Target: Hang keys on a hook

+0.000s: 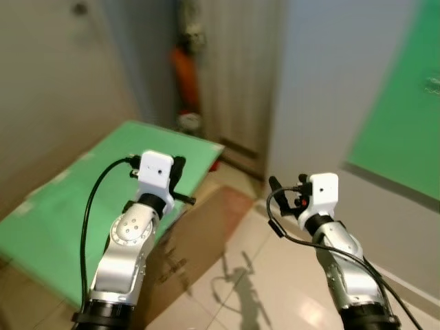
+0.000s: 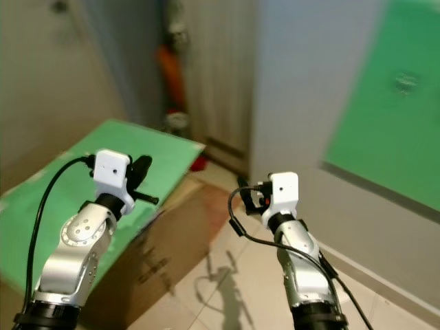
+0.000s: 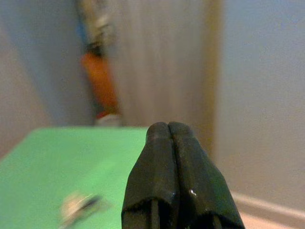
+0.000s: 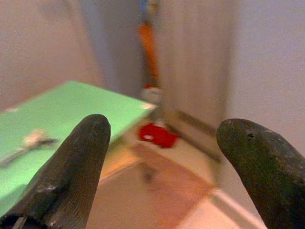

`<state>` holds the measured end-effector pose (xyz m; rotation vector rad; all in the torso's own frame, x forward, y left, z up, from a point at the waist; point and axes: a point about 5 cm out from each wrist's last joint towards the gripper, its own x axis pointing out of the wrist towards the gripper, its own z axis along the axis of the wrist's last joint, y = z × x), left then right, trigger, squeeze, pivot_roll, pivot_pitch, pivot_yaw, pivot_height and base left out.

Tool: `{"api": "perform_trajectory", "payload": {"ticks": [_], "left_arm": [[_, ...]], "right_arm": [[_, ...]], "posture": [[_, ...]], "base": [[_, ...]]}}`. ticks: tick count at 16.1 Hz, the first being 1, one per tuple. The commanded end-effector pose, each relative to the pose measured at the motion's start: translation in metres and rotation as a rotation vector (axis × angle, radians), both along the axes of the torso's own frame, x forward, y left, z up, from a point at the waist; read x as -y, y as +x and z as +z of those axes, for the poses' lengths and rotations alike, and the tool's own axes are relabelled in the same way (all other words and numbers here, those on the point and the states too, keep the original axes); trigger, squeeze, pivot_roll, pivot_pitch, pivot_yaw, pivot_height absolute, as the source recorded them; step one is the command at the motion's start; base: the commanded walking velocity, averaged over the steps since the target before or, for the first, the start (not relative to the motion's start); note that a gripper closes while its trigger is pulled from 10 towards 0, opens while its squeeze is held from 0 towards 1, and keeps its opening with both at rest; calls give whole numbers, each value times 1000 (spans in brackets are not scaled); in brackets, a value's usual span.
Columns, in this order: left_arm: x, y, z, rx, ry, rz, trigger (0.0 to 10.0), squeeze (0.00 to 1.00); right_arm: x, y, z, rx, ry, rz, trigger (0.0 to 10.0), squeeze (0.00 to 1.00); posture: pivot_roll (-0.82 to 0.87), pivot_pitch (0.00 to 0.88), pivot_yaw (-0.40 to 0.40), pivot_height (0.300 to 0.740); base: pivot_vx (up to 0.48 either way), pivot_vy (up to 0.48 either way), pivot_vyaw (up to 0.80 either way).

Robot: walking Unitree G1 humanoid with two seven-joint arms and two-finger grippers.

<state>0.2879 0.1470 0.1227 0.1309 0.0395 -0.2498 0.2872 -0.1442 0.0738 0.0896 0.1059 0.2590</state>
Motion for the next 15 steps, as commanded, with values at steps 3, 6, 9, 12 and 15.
{"api": "perform_trajectory", "payload": {"ticks": [3,6,9,12,15], "left_arm": [[1,1,2,14,11,7,10000,0],[6,0,-3,-4,6,18,10000,0],[8,0,-4,0,15,26,10000,0],[10,0,-3,8,26,22,10000,0],[5,0,-7,-13,-17,78,10000,0]], "right_arm": [[0,0,2,5,-1,15,10000,0],[2,-2,2,1,-14,28,10000,0],[2,-2,2,1,-17,32,10000,0],[1,-2,3,2,-15,34,10000,0],[1,-3,4,11,-7,23,10000,0]], "posture": [[-67,0,90,740],[-69,0,82,740],[-72,0,76,740],[-72,0,78,740],[-74,0,79,740]], "base": [[0,0,667],[0,0,660],[0,0,660],[0,0,644],[0,0,635]]}}
